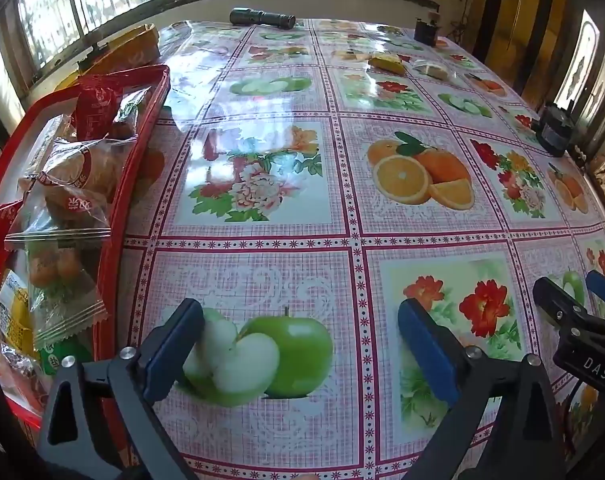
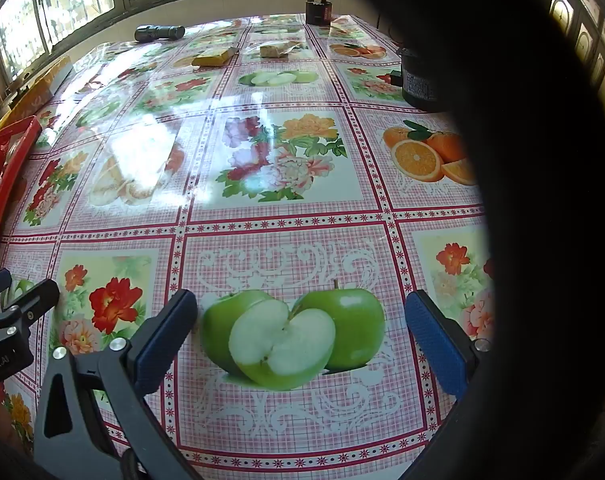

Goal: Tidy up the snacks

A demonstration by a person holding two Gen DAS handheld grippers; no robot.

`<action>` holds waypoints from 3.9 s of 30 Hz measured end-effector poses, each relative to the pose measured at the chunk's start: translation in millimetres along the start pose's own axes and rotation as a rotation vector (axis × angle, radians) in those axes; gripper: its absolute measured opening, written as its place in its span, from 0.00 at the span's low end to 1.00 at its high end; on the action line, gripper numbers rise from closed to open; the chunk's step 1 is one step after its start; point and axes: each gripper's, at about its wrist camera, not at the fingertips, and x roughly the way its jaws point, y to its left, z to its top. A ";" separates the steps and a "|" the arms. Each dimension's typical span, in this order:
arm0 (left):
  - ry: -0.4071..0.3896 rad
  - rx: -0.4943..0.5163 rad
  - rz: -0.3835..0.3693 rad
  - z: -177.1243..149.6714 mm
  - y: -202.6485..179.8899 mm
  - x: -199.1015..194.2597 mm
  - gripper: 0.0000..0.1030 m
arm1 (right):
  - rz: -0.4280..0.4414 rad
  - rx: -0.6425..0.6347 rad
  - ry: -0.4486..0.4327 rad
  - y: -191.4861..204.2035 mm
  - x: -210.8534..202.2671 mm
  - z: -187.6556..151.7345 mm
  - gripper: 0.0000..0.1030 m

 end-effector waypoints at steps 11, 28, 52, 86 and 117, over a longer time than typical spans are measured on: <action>-0.005 -0.011 0.007 5.3 -2.8 4.0 0.97 | 0.000 0.000 0.001 0.0 0.0 -0.1 1.00; -0.018 -0.012 0.006 1.5 -1.1 1.7 0.97 | 0.000 0.000 0.001 -0.1 0.1 -0.1 1.00; 0.002 0.068 -0.043 -24.5 9.2 -16.6 0.98 | 0.000 0.000 0.001 -0.1 0.1 -0.1 1.00; 0.003 0.054 -0.035 -20.2 9.4 -12.7 1.00 | 0.000 0.000 0.001 0.2 -0.3 -0.1 1.00; 0.025 0.030 -0.018 -18.4 7.9 -10.8 1.00 | 0.000 0.003 0.002 0.7 0.4 0.7 1.00</action>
